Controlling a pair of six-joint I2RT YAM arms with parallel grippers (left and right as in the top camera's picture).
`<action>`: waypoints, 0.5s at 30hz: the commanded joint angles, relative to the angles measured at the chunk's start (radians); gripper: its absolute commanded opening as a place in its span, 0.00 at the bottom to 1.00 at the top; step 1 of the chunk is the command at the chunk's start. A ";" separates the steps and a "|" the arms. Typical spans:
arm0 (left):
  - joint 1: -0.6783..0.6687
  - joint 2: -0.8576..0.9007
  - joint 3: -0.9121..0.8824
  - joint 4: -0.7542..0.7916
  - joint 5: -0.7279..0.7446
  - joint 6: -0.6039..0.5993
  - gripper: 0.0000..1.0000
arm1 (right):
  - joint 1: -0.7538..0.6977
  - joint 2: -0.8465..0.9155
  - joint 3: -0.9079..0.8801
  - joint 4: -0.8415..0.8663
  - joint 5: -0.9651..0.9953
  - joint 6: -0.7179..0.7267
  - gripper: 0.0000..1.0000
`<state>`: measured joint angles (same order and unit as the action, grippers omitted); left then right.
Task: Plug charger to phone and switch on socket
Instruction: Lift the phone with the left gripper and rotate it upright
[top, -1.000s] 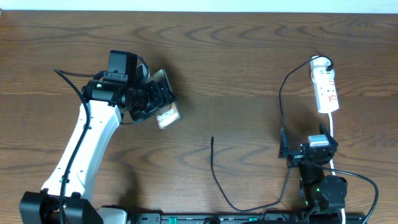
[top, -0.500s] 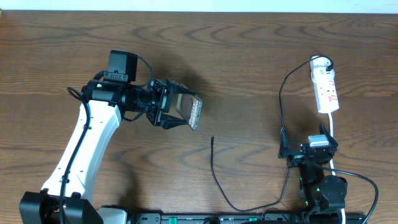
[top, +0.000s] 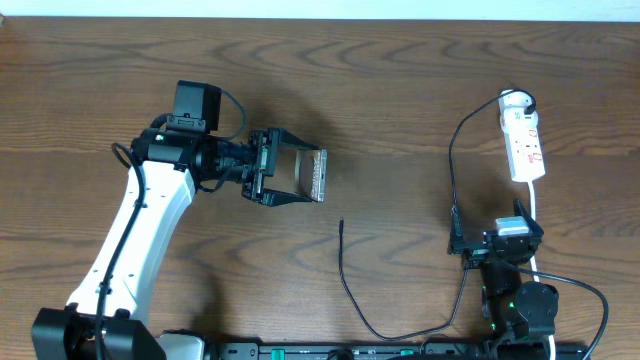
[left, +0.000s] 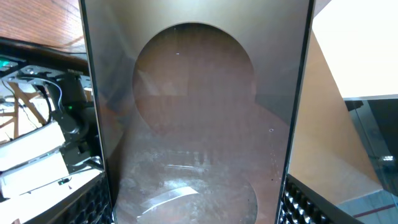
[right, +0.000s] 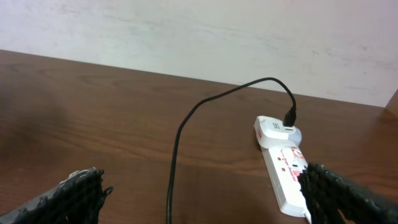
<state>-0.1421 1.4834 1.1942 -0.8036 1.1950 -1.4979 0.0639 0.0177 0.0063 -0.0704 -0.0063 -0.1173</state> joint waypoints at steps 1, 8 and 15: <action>0.002 -0.029 0.036 0.005 0.054 -0.027 0.07 | -0.004 -0.001 -0.001 -0.005 0.007 -0.011 0.99; 0.002 -0.029 0.036 0.005 0.050 -0.026 0.08 | -0.004 -0.001 -0.001 -0.005 0.007 -0.011 0.99; 0.002 -0.029 0.036 0.005 0.026 -0.026 0.07 | -0.004 -0.001 -0.001 -0.005 0.007 -0.011 0.99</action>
<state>-0.1421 1.4834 1.1942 -0.8032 1.1980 -1.5188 0.0639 0.0177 0.0063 -0.0704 -0.0063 -0.1173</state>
